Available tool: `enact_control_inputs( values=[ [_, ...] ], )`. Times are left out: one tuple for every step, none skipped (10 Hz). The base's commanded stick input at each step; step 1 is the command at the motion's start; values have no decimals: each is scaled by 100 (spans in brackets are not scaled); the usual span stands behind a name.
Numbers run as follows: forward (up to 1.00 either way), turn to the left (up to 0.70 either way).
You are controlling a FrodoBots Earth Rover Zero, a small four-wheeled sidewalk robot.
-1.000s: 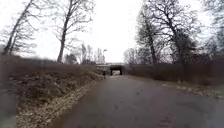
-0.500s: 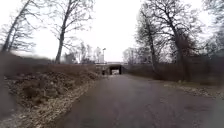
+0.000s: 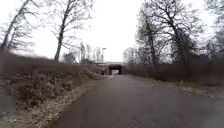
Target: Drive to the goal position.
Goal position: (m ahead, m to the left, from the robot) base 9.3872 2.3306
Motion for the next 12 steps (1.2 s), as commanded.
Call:
enact_control_inputs(
  values=[
    [45,0],
    [45,0],
    [51,0],
    [70,0],
    [70,0],
    [70,0],
    [70,0],
    [70,0],
    [70,0],
    [70,0],
    [70,0],
    [70,0]
  ],
)
